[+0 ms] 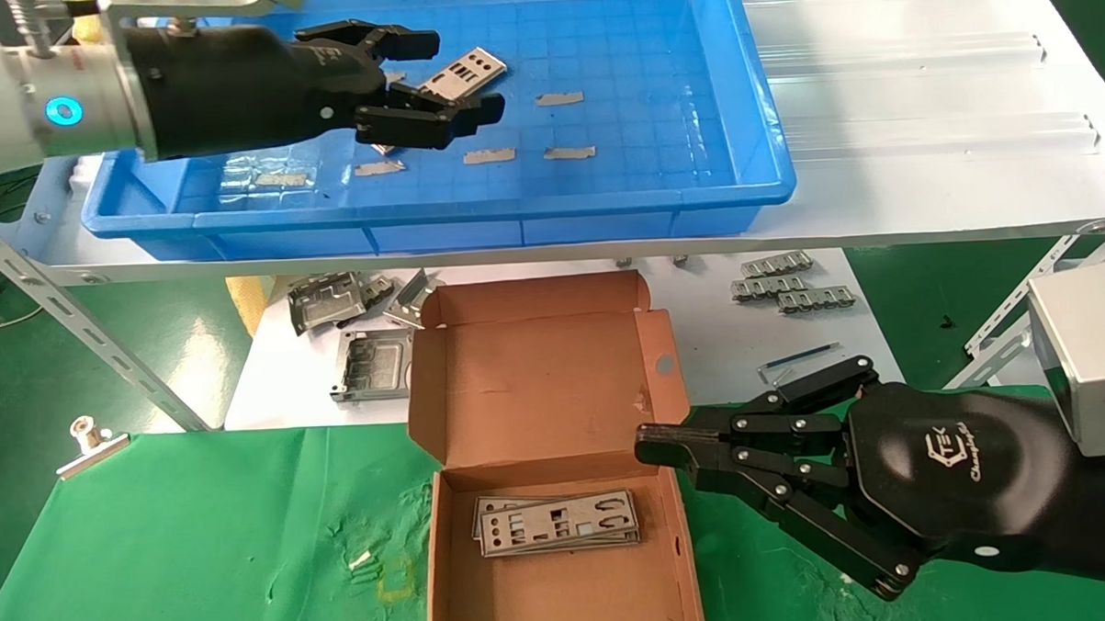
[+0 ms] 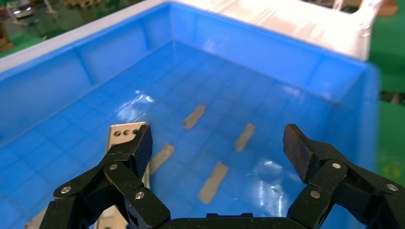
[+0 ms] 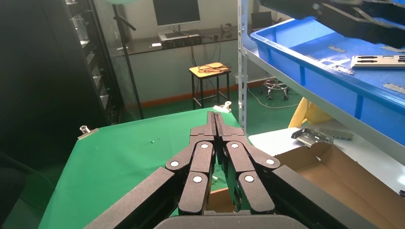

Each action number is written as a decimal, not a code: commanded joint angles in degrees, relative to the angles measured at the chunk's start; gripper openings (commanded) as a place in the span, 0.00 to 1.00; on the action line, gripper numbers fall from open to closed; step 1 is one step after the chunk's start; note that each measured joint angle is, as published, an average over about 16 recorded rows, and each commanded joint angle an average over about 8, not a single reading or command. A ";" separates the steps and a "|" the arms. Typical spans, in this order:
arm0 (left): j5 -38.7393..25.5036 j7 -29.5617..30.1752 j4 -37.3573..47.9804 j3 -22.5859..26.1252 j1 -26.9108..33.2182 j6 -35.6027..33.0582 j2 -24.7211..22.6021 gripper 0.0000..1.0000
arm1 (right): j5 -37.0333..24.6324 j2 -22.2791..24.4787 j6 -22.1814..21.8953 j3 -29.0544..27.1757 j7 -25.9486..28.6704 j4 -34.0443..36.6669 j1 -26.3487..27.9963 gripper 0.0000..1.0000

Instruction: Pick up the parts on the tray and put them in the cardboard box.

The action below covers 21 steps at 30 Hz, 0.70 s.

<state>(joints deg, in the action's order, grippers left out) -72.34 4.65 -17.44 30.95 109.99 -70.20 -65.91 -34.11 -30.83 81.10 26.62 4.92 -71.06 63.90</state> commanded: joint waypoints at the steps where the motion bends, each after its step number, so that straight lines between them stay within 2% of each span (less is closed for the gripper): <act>1: -1.09 -1.77 3.24 0.55 1.56 1.18 -1.61 1.00 | 0.00 0.00 0.00 0.00 0.00 0.00 0.00 0.00; 12: -4.68 -3.16 12.97 2.35 5.57 13.72 -7.22 1.00 | 0.00 0.00 0.00 0.00 0.00 0.00 0.00 0.00; 21: -7.41 -2.80 15.72 4.24 7.18 14.27 -9.09 1.00 | 0.00 0.00 0.00 0.00 0.00 0.00 0.00 0.00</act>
<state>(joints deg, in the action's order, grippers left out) -79.49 1.89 -1.86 35.00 117.01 -55.68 -74.88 -34.11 -30.83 81.10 26.62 4.92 -71.06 63.90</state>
